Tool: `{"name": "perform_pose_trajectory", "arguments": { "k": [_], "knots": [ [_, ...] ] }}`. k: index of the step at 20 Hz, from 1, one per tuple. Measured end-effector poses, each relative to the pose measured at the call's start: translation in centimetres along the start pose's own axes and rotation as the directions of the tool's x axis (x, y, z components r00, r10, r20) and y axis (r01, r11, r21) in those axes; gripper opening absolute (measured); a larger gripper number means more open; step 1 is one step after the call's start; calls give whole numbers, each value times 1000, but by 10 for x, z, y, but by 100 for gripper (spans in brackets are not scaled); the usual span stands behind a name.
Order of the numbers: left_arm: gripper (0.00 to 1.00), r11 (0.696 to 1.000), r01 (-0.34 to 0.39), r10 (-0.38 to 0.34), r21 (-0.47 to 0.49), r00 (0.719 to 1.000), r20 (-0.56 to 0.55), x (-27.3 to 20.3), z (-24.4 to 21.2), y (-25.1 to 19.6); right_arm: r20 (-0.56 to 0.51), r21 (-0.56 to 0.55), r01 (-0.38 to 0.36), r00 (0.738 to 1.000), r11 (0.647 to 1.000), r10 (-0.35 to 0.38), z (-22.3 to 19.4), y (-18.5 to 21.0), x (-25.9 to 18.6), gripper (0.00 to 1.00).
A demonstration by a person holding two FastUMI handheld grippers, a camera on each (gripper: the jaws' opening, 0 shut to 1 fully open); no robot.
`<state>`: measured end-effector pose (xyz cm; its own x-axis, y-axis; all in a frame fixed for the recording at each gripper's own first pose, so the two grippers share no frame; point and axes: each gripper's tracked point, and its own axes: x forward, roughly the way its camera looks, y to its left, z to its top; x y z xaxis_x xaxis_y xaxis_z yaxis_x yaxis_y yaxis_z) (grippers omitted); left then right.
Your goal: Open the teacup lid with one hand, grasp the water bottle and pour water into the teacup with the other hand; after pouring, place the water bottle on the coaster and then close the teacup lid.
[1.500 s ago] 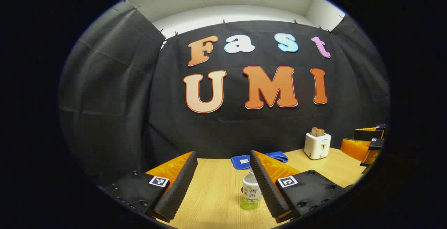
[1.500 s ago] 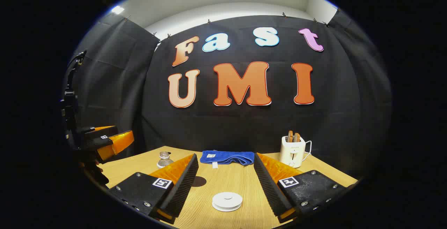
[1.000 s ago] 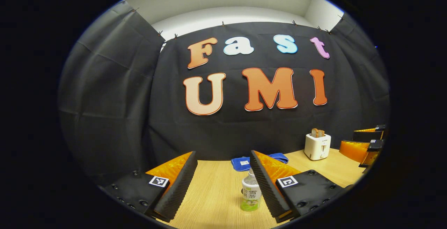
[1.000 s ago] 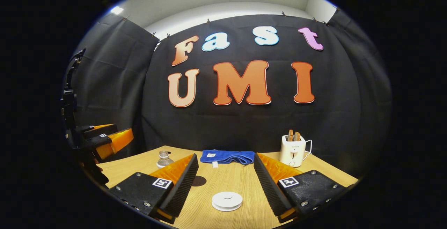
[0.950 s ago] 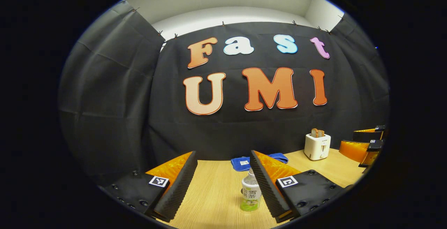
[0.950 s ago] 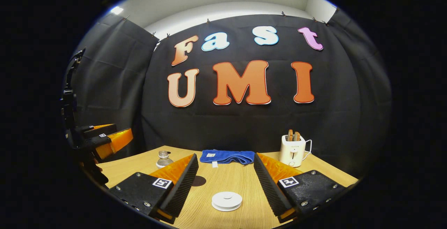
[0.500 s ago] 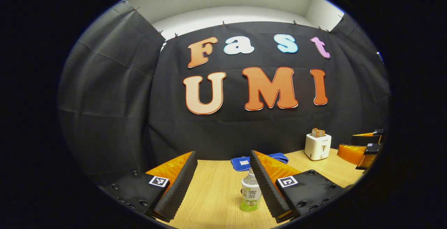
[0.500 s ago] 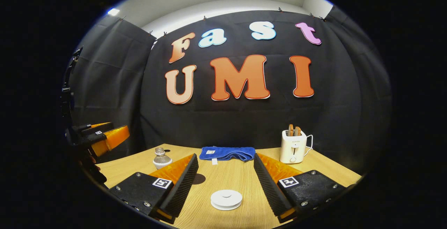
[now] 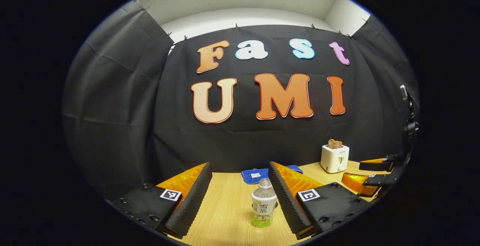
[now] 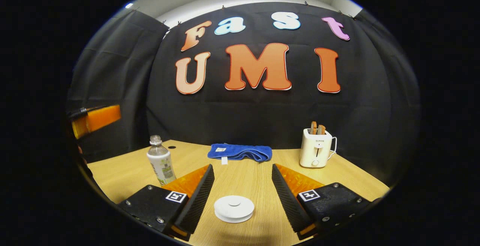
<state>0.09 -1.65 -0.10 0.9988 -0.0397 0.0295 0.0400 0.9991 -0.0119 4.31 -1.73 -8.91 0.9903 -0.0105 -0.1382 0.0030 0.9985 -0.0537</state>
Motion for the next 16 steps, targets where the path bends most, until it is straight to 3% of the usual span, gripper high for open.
{"name": "perform_pose_trajectory", "arguments": {
  "k": [5,10,11,16],
  "knots": [
    [97,1000,-6,6,-1,1000,-16,1,-8,3,-48,-74,-4,999,997,0,-30,12,20,89],
    [97,1000,-13,12,-21,1000,-26,1,-12,10,-129,-75,-26,992,997,16,-61,22,33,68],
    [97,1000,-7,6,-28,1000,-30,1,-14,9,-140,-73,-28,990,997,18,-65,23,34,70],
    [97,1000,-12,11,-17,999,-46,3,-25,10,-189,-80,-40,982,996,24,-83,27,40,51]
  ]
}}
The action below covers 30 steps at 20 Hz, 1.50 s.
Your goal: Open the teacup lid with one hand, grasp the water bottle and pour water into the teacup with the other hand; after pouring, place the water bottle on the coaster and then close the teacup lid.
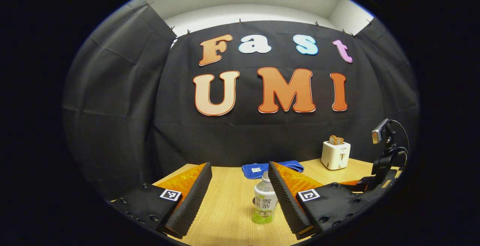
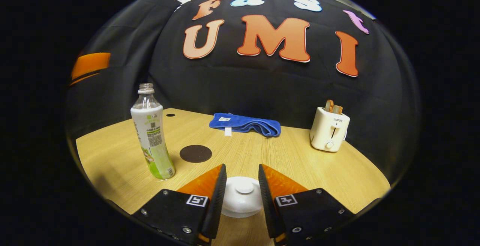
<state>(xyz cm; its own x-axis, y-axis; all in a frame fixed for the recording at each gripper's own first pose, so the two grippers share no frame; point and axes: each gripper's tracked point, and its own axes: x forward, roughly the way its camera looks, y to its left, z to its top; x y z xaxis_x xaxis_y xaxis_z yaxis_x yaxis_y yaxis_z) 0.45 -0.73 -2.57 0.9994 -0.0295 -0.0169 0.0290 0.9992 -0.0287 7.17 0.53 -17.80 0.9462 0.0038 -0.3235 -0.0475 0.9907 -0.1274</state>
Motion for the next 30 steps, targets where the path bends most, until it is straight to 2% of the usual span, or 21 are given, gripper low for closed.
{"name": "perform_pose_trajectory", "arguments": {
  "k": [2,5,6,10,13,15,17,18,20,24,28,30],
  "knots": [
    [97,1000,4,-4,0,1000,-4,0,-1,-2,-29,19,-18,999,1000,18,-9,6,5,50],
    [97,1000,5,-5,1,1000,-7,1,-3,-2,-28,0,6,1000,1000,-6,-10,0,9,50],
    [97,1000,5,-5,1,1000,-11,2,-5,-3,-29,-3,8,1000,1000,-8,-11,1,10,40],
    [98,1000,24,-25,-8,999,-25,3,-9,-11,-40,-57,17,999,998,-19,-18,-3,13,25],
    [97,1000,23,-23,7,999,-22,4,-9,-12,-43,-80,33,998,996,-36,-21,-4,14,33],
    [97,1000,26,-26,12,999,-25,5,-10,-15,-39,-99,29,999,995,-33,-22,-2,16,34],
    [97,999,32,-32,10,999,-30,6,-13,-17,-42,-87,25,999,996,-29,-20,-2,13,32],
    [97,999,35,-34,10,999,-33,7,-14,-18,-42,-86,20,999,996,-24,-20,-2,14,27],
    [97,997,72,-72,-5,997,-38,11,-21,-27,-62,-72,7,998,997,-11,-21,-2,12,22],
    [97,992,116,-120,-52,989,-82,18,-44,-35,-2,30,-14,1000,999,14,7,-6,-2,21],
    [96,974,182,-197,-133,974,-112,24,-68,-48,52,44,-29,998,999,27,27,-8,-16,20],
    [99,970,194,-212,-145,970,-122,31,-78,-51,72,55,-39,997,998,35,34,-7,-22,20]
  ]
}}
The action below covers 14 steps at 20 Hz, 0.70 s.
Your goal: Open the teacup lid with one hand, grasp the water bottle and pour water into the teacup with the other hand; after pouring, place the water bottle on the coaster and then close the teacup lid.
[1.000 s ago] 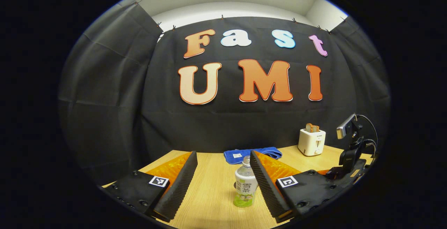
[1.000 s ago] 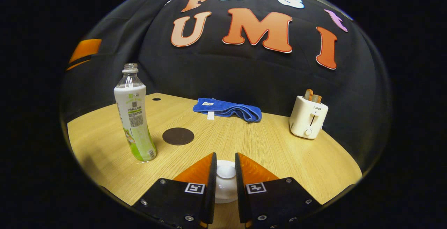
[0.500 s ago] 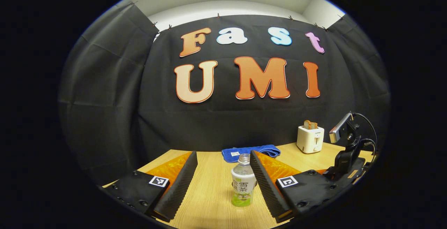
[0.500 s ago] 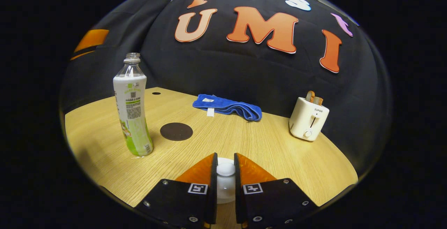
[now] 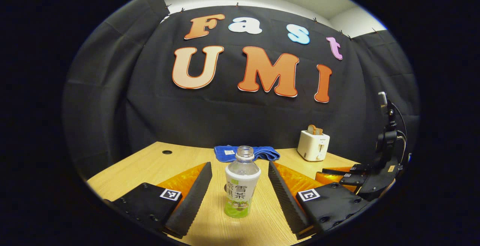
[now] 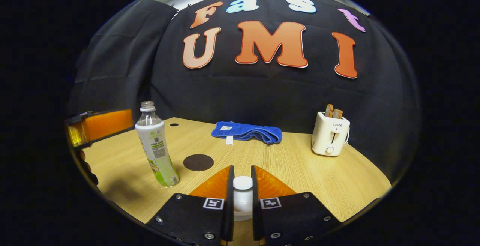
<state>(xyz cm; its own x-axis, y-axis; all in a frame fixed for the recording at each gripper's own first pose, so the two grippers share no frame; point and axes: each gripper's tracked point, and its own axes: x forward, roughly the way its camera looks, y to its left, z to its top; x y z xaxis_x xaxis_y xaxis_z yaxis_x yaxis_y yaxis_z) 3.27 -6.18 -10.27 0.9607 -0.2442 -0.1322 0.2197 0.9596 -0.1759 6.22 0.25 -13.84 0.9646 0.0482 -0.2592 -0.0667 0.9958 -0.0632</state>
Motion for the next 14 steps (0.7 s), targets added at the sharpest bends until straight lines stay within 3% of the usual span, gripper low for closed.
{"name": "perform_pose_trajectory", "arguments": {
  "k": [6,10,14],
  "knots": [
    [96,998,-5,7,68,999,-34,20,-30,-3,26,19,-2,1000,1000,1,10,-4,-9,20],
    [99,987,-45,56,152,996,-72,36,-53,-3,43,46,3,999,999,-5,17,-10,-15,20],
    [95,986,-56,73,159,992,-103,50,-66,-3,66,58,8,998,998,-12,25,-18,-22,20]
  ]
}}
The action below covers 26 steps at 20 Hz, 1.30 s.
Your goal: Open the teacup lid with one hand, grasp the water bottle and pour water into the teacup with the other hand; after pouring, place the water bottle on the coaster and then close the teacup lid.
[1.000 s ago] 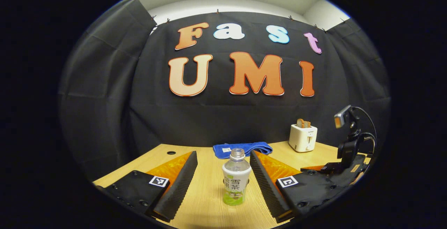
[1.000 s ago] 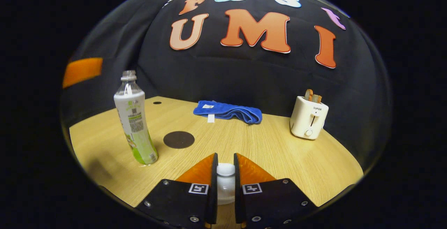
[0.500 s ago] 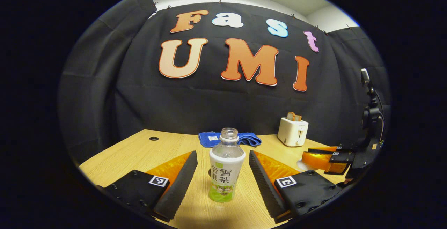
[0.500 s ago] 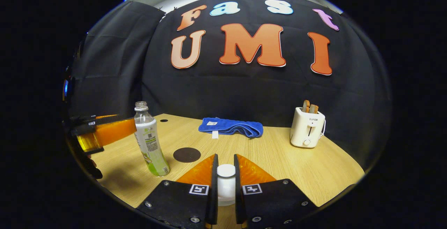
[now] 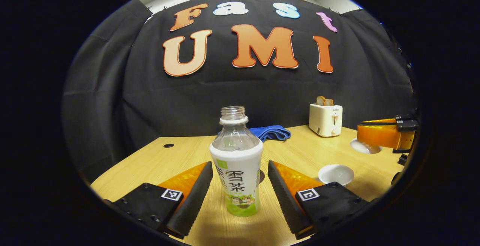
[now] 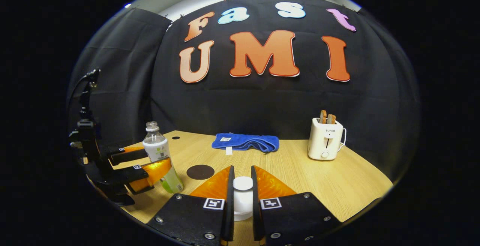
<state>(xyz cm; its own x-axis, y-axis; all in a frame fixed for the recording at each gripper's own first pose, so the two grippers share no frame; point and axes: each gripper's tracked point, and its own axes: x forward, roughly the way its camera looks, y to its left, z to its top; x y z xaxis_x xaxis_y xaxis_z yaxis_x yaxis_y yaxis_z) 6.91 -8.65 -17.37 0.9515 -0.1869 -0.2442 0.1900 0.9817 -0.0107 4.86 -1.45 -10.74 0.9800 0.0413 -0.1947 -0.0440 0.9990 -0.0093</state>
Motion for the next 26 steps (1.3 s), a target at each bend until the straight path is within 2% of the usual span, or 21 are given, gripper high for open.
{"name": "perform_pose_trajectory", "arguments": {
  "k": [4,5,8,10,12,14,19,20,21,26],
  "knots": [
    [96,999,11,-13,-46,999,-50,10,-17,-5,18,43,-20,1000,999,19,8,0,-8,20],
    [88,998,7,-11,-54,998,-63,12,-20,-3,23,47,-22,1000,999,20,10,-1,-9,20],
    [89,997,-2,-7,-83,994,-107,17,-37,1,38,39,-15,999,999,13,16,-6,-14,20],
    [71,995,-7,-1,-103,997,-75,18,-33,6,37,36,-27,999,999,25,13,-3,-18,20],
    [67,994,-12,4,-110,997,-72,22,-34,9,33,22,-28,999,999,28,11,-2,-17,20],
    [68,994,-18,11,-104,998,-63,23,-32,13,36,16,-28,999,999,28,12,-2,-18,20],
    [67,999,-47,48,23,998,-35,22,-17,19,46,4,-19,999,1000,19,17,-7,-23,20],
    [67,997,-62,64,54,998,-24,20,-11,23,49,4,-13,999,1000,13,19,-10,-24,20],
    [62,994,-69,71,83,997,-19,23,-7,24,54,11,-8,999,1000,7,21,-13,-25,20],
    [62,971,-78,83,227,996,-15,25,-3,27,63,36,10,998,999,-13,26,-24,-29,20]
  ]
}}
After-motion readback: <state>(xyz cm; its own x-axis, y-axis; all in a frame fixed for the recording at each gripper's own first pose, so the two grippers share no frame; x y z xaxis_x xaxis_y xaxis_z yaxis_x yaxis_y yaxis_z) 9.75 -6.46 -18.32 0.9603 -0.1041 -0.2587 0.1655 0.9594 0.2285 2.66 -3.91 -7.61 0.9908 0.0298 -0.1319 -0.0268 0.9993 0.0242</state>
